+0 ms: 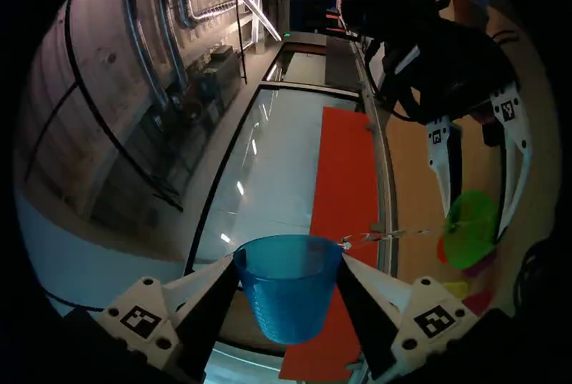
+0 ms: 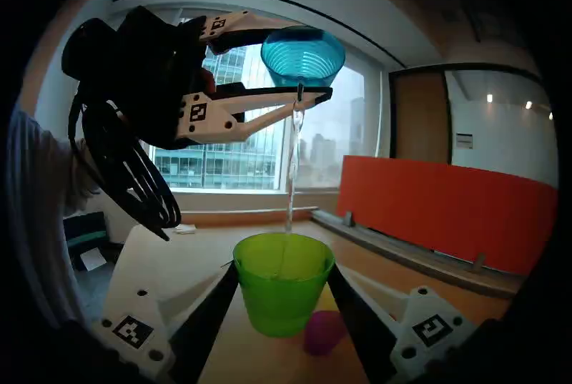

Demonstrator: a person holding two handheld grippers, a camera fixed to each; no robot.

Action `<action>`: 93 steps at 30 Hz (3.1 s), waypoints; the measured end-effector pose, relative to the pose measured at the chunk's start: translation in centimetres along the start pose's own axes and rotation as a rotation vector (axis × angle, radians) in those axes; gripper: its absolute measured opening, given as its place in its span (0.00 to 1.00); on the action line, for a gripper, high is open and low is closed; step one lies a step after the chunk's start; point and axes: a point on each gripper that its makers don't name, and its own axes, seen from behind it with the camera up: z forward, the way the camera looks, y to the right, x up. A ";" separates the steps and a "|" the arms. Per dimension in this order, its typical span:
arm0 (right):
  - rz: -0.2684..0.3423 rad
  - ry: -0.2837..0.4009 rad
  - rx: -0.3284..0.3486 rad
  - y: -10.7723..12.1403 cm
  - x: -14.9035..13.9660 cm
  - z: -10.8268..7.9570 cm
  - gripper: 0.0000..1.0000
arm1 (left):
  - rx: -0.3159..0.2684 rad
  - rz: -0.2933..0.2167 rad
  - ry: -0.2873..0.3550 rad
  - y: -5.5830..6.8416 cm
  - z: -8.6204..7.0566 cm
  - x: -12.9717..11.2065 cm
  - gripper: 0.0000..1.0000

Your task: Pour water

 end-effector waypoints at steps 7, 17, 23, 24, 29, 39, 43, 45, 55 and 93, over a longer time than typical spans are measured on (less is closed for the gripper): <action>-0.002 0.002 -0.001 0.0 0.0 -0.1 0.90 | 0.001 0.040 -0.002 0.1 0.0 0.3 0.87; -0.003 0.004 -0.004 0.1 0.2 -0.2 0.90 | 0.005 0.093 0.002 0.5 -0.2 0.6 0.87; -0.004 0.006 -0.007 0.2 0.2 -0.2 0.90 | 0.010 0.126 0.008 0.4 -0.2 0.9 0.87; -0.004 0.006 -0.008 0.3 0.2 -0.3 0.90 | 0.012 0.133 0.009 0.3 -0.1 0.9 0.87; -0.003 0.009 -0.010 0.4 0.3 -0.4 0.90 | 0.028 0.175 0.014 0.0 -0.2 1.2 0.87; -0.003 0.012 -0.014 0.4 0.4 -0.4 0.90 | 0.035 0.219 0.017 0.3 -0.1 1.4 0.87; -0.002 0.014 -0.016 0.5 0.5 -0.4 0.90 | 0.039 0.236 0.022 0.3 -0.2 1.6 0.87; -0.002 0.015 -0.017 0.6 0.5 -0.3 0.90 | 0.041 0.248 0.024 0.3 -0.1 1.7 0.87; -0.004 0.020 -0.017 0.5 0.8 -0.2 0.90 | 0.056 0.285 0.029 0.1 -0.1 1.9 0.87; -0.007 0.045 -0.048 1.0 2.3 -1.0 0.90 | -0.003 -0.602 -0.021 0.3 -0.2 -1.6 0.87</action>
